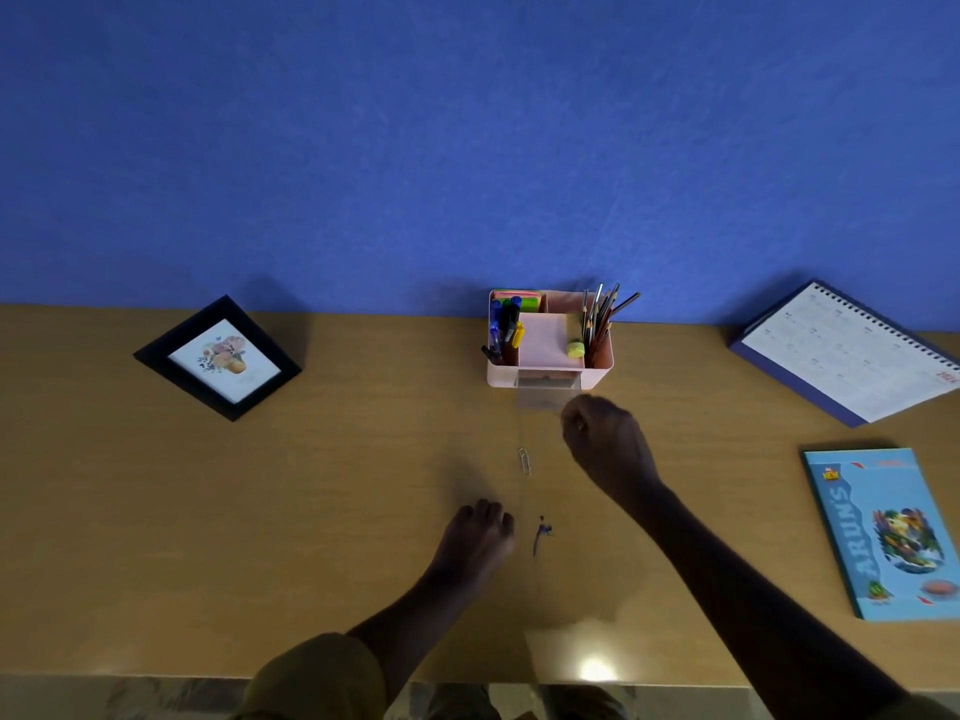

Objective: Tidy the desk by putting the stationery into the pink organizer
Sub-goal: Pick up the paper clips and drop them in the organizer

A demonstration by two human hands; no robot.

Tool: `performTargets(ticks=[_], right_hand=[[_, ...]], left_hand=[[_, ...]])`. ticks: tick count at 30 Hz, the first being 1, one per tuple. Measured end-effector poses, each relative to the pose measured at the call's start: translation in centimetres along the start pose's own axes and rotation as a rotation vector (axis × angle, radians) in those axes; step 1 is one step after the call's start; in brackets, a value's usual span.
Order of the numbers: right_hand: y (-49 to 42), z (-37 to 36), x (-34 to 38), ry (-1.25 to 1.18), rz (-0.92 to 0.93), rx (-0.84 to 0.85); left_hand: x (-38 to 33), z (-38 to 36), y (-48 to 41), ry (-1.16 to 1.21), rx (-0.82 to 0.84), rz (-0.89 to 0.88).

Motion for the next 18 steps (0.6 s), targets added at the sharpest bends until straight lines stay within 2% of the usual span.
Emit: performTargets(ticks=[4,10,18], right_hand=[[-4.3,0.8,1.0,0.257,-0.007,-0.046],[-7.1,-0.3,2.0,0.64,0.076,0.088],[-7.2,-1.1,1.2,0.725,0.181,0.094]], left_hand=[[0.2,0.4,0.1,0.046,0.005,0.018],[0.3,-0.2,0.3,0.09,0.03,0.038],[0.6,-0.7,0.9,0.194,0.026,0.027]])
Point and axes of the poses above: each hand's wrist, its own y-axis away from the middle knuckle, its own z-axis out of the back of the hand, x = y × z, the point moved 2 cm from there along -y, towards the middle knuckle, and after that the axes turned 4 degrees about -z, right-handed, at the moved point
